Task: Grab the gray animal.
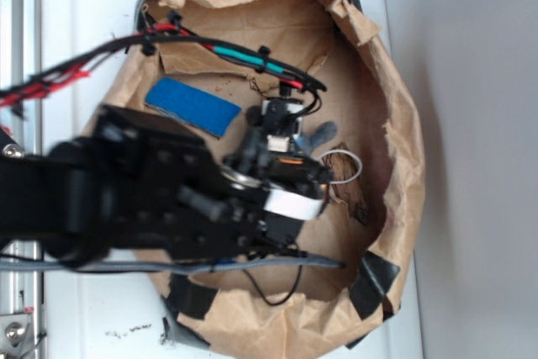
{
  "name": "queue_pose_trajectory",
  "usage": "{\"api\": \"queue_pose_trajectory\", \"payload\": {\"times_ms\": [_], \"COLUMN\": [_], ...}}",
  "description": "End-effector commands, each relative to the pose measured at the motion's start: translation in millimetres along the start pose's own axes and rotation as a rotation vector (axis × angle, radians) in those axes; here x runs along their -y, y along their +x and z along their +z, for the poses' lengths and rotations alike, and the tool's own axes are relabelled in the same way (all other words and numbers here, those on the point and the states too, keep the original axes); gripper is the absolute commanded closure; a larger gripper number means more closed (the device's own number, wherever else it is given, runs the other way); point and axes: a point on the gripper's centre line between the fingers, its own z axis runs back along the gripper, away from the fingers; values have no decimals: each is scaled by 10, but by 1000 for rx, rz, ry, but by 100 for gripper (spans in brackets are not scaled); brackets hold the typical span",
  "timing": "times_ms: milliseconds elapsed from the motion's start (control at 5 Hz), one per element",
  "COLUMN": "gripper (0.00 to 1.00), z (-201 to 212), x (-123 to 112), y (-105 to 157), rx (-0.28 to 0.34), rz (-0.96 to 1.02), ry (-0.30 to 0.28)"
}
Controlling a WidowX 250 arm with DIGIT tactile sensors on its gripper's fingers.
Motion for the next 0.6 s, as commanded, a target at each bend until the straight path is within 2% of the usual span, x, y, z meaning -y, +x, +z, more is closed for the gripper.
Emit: {"api": "queue_pose_trajectory", "payload": {"times_ms": [0, 400], "gripper": [100, 100], "z": [-145, -42], "x": [34, -9], "y": [1, -57], "rx": [27, 40], "rz": [29, 34], "ry": [55, 21]}}
